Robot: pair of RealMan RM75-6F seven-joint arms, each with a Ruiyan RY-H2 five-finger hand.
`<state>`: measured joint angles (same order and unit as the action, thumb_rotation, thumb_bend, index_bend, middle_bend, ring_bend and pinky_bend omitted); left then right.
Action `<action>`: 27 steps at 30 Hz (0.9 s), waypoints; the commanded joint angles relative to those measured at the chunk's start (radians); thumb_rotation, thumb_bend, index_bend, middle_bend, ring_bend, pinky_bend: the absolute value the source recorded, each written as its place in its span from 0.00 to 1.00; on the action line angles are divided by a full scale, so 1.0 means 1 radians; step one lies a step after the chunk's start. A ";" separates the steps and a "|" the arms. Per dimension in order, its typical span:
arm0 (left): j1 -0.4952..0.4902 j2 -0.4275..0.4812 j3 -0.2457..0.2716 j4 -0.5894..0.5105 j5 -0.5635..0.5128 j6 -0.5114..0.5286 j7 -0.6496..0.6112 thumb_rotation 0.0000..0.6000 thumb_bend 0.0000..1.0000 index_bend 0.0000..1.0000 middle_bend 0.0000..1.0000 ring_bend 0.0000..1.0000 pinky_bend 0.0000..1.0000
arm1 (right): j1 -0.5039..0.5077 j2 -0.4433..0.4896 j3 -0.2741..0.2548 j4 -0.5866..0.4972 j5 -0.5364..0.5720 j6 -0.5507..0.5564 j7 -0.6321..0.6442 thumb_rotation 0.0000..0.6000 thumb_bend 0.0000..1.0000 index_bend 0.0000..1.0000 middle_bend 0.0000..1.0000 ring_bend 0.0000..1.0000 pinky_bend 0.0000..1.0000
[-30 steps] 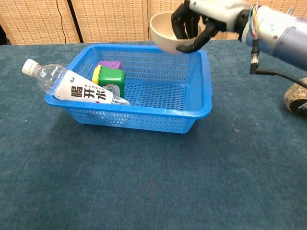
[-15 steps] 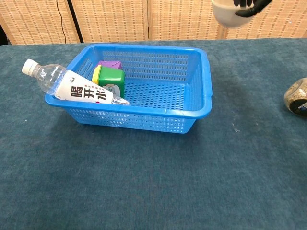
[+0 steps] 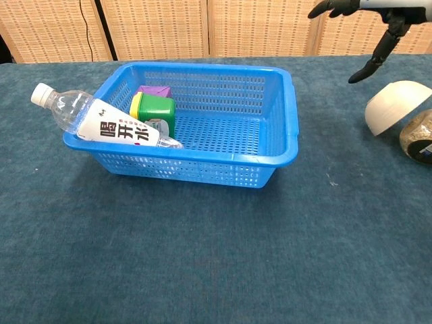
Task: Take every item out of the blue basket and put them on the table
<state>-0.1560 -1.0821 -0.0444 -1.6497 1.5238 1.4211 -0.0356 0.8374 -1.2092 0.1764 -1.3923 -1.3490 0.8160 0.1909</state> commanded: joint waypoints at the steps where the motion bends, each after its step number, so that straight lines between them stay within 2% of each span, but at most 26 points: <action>1: -0.045 0.015 -0.022 -0.006 0.061 -0.005 -0.048 1.00 0.04 0.00 0.00 0.00 0.00 | -0.078 0.098 -0.024 -0.128 -0.071 0.114 0.025 1.00 0.00 0.00 0.00 0.00 0.00; 4: -0.096 0.026 -0.040 -0.007 0.095 -0.039 -0.070 1.00 0.04 0.00 0.00 0.00 0.00 | -0.158 0.165 -0.076 -0.202 -0.143 0.212 0.035 1.00 0.00 0.00 0.00 0.00 0.00; 6: -0.144 0.040 -0.047 -0.017 0.099 -0.109 -0.065 1.00 0.04 0.00 0.00 0.00 0.00 | -0.217 0.201 -0.121 -0.230 -0.196 0.278 0.049 1.00 0.00 0.00 0.00 0.00 0.00; 14: -0.303 0.038 -0.062 -0.070 0.092 -0.345 -0.011 1.00 0.04 0.00 0.00 0.00 0.00 | -0.398 0.228 -0.250 -0.167 -0.309 0.464 0.078 1.00 0.00 0.00 0.00 0.00 0.02; 21: -0.376 0.023 -0.080 -0.114 0.028 -0.457 0.032 1.00 0.04 0.00 0.00 0.00 0.00 | -0.501 0.228 -0.302 -0.108 -0.333 0.565 0.130 1.00 0.00 0.00 0.00 0.00 0.03; 27: -0.438 -0.008 -0.111 -0.153 -0.065 -0.538 0.106 1.00 0.04 0.00 0.00 0.00 0.02 | -0.596 0.216 -0.314 -0.086 -0.341 0.686 0.107 1.00 0.00 0.00 0.00 0.00 0.03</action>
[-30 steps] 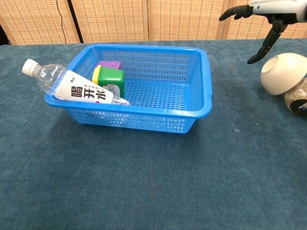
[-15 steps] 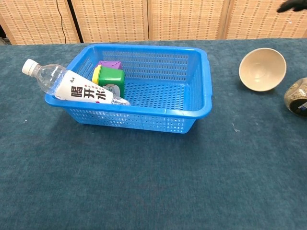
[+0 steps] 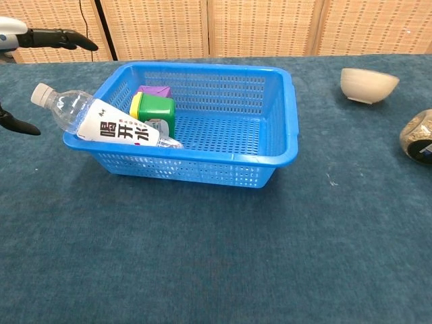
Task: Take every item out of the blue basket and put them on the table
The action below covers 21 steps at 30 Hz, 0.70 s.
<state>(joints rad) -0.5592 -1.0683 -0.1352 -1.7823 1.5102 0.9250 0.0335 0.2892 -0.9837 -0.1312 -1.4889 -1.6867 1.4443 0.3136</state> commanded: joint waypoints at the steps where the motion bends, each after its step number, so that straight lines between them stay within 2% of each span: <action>1: -0.045 -0.029 -0.024 -0.020 -0.068 -0.052 0.049 1.00 0.04 0.00 0.00 0.00 0.03 | -0.062 -0.014 -0.006 0.011 -0.002 0.076 -0.024 1.00 0.00 0.00 0.00 0.00 0.03; 5: -0.072 -0.054 -0.033 -0.028 -0.130 -0.083 0.097 1.00 0.04 0.00 0.00 0.00 0.11 | -0.112 -0.035 0.001 0.011 -0.002 0.150 -0.022 1.00 0.00 0.00 0.00 0.00 0.03; 8: -0.084 -0.063 -0.033 -0.041 -0.174 -0.091 0.138 1.00 0.04 0.00 0.00 0.00 0.12 | -0.128 -0.037 0.018 0.026 -0.003 0.188 -0.020 1.00 0.00 0.00 0.00 0.00 0.03; 11: -0.096 -0.074 -0.032 -0.045 -0.214 -0.099 0.170 1.00 0.04 0.00 0.00 0.00 0.14 | -0.134 -0.038 0.026 0.035 0.002 0.194 -0.004 1.00 0.00 0.00 0.00 0.00 0.03; 15: -0.110 -0.095 -0.030 -0.046 -0.263 -0.099 0.211 1.00 0.04 0.00 0.00 0.00 0.25 | -0.141 -0.040 0.040 0.045 0.015 0.196 0.011 1.00 0.00 0.00 0.00 0.00 0.03; 18: -0.117 -0.105 -0.027 -0.039 -0.295 -0.095 0.239 1.00 0.04 0.00 0.00 0.00 0.29 | -0.144 -0.040 0.046 0.047 0.016 0.196 0.021 1.00 0.00 0.00 0.00 0.00 0.03; 21: -0.127 -0.121 -0.027 -0.029 -0.326 -0.094 0.255 1.00 0.05 0.05 0.00 0.06 0.35 | -0.145 -0.043 0.052 0.050 0.014 0.197 0.026 1.00 0.00 0.00 0.00 0.00 0.03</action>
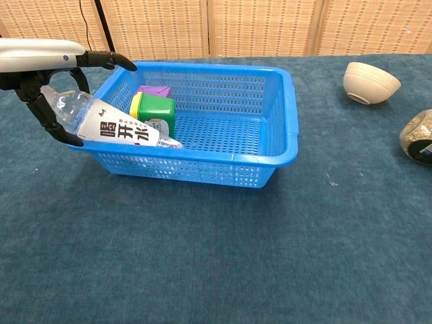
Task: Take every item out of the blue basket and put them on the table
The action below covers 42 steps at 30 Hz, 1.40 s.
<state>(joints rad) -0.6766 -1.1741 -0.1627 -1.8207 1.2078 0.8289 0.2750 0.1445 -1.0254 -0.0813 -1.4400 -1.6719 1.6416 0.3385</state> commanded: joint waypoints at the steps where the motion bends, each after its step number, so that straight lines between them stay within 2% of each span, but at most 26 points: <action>1: -0.012 -0.022 0.000 0.013 -0.030 0.005 0.018 1.00 0.06 0.09 0.00 0.08 0.37 | -0.001 -0.002 0.003 0.003 -0.001 -0.001 0.001 1.00 0.00 0.00 0.00 0.00 0.03; 4: -0.019 -0.043 0.000 0.029 -0.051 0.015 0.026 1.00 0.09 0.19 0.04 0.14 0.41 | -0.002 -0.005 0.009 0.007 0.001 -0.007 0.006 1.00 0.00 0.00 0.00 0.00 0.03; 14: -0.036 -0.084 0.001 0.058 -0.092 0.047 0.056 1.00 0.27 0.53 0.35 0.39 0.57 | -0.008 -0.008 0.023 0.010 -0.002 -0.009 0.015 1.00 0.00 0.00 0.00 0.00 0.04; 17: -0.034 -0.087 -0.002 0.058 -0.089 0.066 0.055 1.00 0.31 0.59 0.40 0.44 0.61 | -0.009 -0.008 0.026 0.009 -0.002 -0.010 0.022 1.00 0.00 0.00 0.00 0.00 0.04; 26: -0.001 -0.065 -0.032 0.033 0.004 0.184 -0.017 1.00 0.37 0.61 0.42 0.45 0.62 | -0.014 -0.008 0.037 0.013 -0.003 -0.010 0.034 1.00 0.00 0.00 0.00 0.00 0.04; 33: 0.053 0.030 -0.077 -0.020 0.127 0.319 -0.136 1.00 0.38 0.62 0.43 0.46 0.62 | -0.019 -0.005 0.044 0.011 -0.001 -0.009 0.041 1.00 0.00 0.00 0.01 0.00 0.04; 37: 0.083 0.096 -0.099 -0.023 0.132 0.363 -0.182 1.00 0.38 0.62 0.43 0.46 0.62 | -0.020 -0.003 0.045 0.009 -0.005 -0.008 0.046 1.00 0.00 0.00 0.01 0.00 0.04; 42: 0.124 0.177 -0.130 0.030 0.098 0.393 -0.290 1.00 0.38 0.62 0.43 0.46 0.62 | -0.024 -0.001 0.044 0.006 -0.016 -0.004 0.045 1.00 0.00 0.00 0.01 0.00 0.04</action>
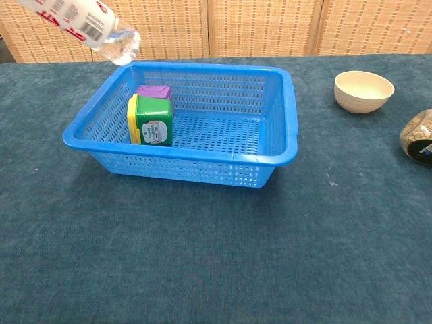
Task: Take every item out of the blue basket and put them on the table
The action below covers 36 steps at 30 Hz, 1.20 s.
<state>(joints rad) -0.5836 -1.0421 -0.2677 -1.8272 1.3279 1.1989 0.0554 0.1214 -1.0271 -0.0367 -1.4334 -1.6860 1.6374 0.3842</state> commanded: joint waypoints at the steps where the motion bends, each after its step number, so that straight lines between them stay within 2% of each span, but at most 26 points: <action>1: 0.037 0.056 -0.030 0.052 -0.031 0.025 -0.092 1.00 0.38 0.62 0.43 0.46 0.62 | -0.001 0.001 -0.001 -0.002 -0.004 -0.001 -0.001 1.00 0.00 0.00 0.01 0.00 0.04; 4: 0.049 0.078 -0.040 0.114 -0.066 0.014 -0.138 1.00 0.38 0.62 0.43 0.46 0.62 | -0.001 0.001 -0.002 -0.006 -0.009 -0.004 -0.005 1.00 0.00 0.00 0.01 0.00 0.04; 8: 0.031 0.058 -0.034 0.223 -0.100 -0.054 -0.177 1.00 0.38 0.62 0.43 0.46 0.62 | 0.000 -0.001 -0.008 -0.011 -0.023 -0.013 -0.017 1.00 0.00 0.00 0.01 0.00 0.04; 14: -0.035 -0.027 -0.016 0.406 -0.182 -0.203 -0.148 1.00 0.38 0.62 0.43 0.46 0.62 | 0.004 -0.008 -0.014 -0.014 -0.027 -0.039 -0.043 1.00 0.00 0.00 0.01 0.00 0.04; 16: -0.065 -0.075 -0.014 0.479 -0.224 -0.264 -0.136 1.00 0.37 0.62 0.41 0.43 0.62 | 0.010 -0.013 -0.013 -0.018 -0.025 -0.056 -0.050 1.00 0.00 0.00 0.01 0.00 0.05; 17: -0.077 -0.095 -0.016 0.507 -0.239 -0.283 -0.136 1.00 0.36 0.58 0.36 0.38 0.61 | 0.012 -0.015 -0.013 -0.019 -0.023 -0.063 -0.054 1.00 0.00 0.00 0.01 0.00 0.05; 19: -0.097 -0.136 -0.026 0.555 -0.251 -0.304 -0.156 1.00 0.32 0.41 0.18 0.22 0.52 | 0.016 -0.020 -0.014 -0.019 -0.021 -0.077 -0.065 1.00 0.00 0.00 0.01 0.00 0.05; 20: -0.108 -0.162 -0.034 0.579 -0.243 -0.310 -0.189 1.00 0.27 0.24 0.08 0.12 0.42 | 0.019 -0.024 -0.014 -0.019 -0.018 -0.088 -0.072 1.00 0.00 0.00 0.01 0.00 0.05; 21: -0.114 -0.174 -0.038 0.589 -0.231 -0.314 -0.216 1.00 0.24 0.14 0.04 0.06 0.34 | 0.020 -0.026 -0.014 -0.019 -0.015 -0.095 -0.075 1.00 0.00 0.00 0.01 0.00 0.05; 22: -0.119 -0.182 -0.040 0.597 -0.216 -0.319 -0.245 1.00 0.19 0.04 0.00 0.01 0.23 | 0.022 -0.028 -0.013 -0.018 -0.012 -0.102 -0.078 1.00 0.00 0.00 0.01 0.00 0.05; 23: -0.124 -0.187 -0.040 0.604 -0.199 -0.325 -0.269 1.00 0.13 0.00 0.00 0.00 0.14 | 0.023 -0.030 -0.013 -0.018 -0.010 -0.106 -0.082 1.00 0.00 0.00 0.01 0.00 0.05; 25: -0.131 -0.186 -0.042 0.605 -0.167 -0.331 -0.318 1.00 0.08 0.00 0.00 0.00 0.06 | 0.025 -0.032 -0.011 -0.018 -0.006 -0.113 -0.088 1.00 0.00 0.00 0.01 0.00 0.05; 30: -0.119 -0.142 -0.045 0.553 -0.061 -0.269 -0.416 1.00 0.06 0.00 0.00 0.00 0.05 | 0.024 -0.032 -0.008 -0.021 -0.003 -0.115 -0.091 1.00 0.00 0.00 0.01 0.00 0.05; 36: -0.087 -0.041 -0.011 0.402 0.051 -0.215 -0.444 1.00 0.06 0.00 0.00 0.00 0.05 | 0.021 -0.024 -0.008 -0.026 -0.010 -0.106 -0.078 1.00 0.00 0.00 0.01 0.00 0.05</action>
<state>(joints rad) -0.6855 -1.1299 -0.2972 -1.3611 1.3327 0.9605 -0.3734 0.1426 -1.0527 -0.0448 -1.4588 -1.6950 1.5301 0.3042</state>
